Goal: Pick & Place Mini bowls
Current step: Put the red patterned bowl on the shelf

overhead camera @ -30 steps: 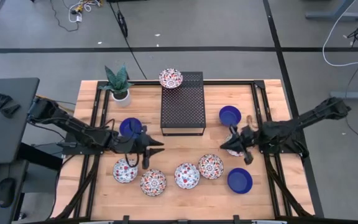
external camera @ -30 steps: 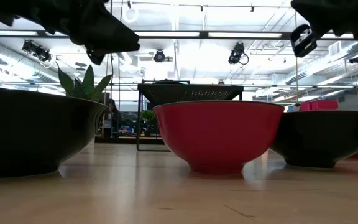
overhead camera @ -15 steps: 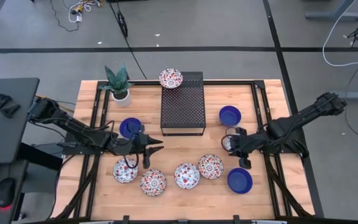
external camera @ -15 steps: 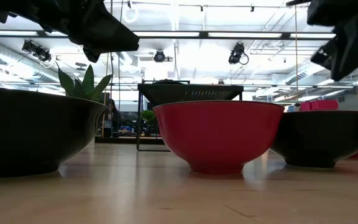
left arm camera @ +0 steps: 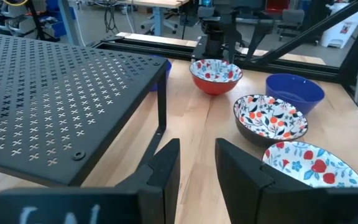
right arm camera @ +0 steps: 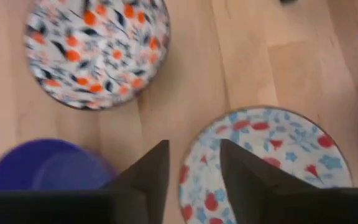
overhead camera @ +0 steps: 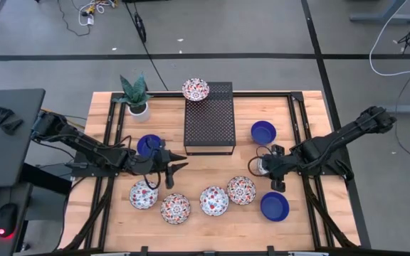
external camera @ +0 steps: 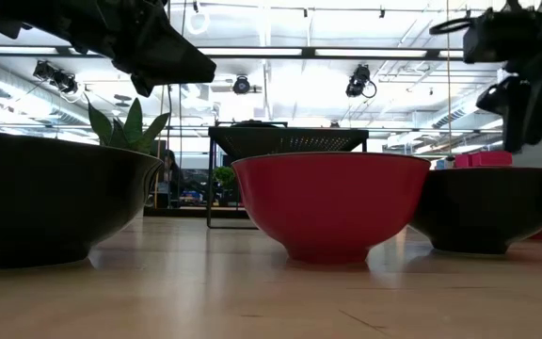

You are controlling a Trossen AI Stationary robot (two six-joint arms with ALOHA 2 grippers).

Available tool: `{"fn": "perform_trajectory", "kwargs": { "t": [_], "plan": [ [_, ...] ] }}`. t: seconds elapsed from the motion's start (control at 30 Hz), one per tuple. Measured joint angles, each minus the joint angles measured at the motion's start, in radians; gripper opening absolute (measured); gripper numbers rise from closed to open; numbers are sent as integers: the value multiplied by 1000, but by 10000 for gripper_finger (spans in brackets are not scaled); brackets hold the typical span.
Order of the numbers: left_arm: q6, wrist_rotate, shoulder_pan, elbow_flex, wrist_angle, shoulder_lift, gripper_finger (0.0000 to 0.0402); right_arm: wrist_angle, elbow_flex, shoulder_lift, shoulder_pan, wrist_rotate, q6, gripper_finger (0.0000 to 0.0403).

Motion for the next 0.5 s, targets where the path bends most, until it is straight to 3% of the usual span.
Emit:
{"fn": "perform_trajectory", "kwargs": {
  "t": [0.13, 0.23, 0.5],
  "plan": [
    [0, 0, -2, 0, -1, 0, 105, 4, -10, 42, 11, 10, 1, 200],
    [0, 3, -2, 0, -1, 0, 106, 7, -46, 83, 31, 13, 11, 216],
    [-4, 4, -2, 0, -2, 1, 106, 10, -89, 151, 63, 55, 97, 187]
  ]
}}
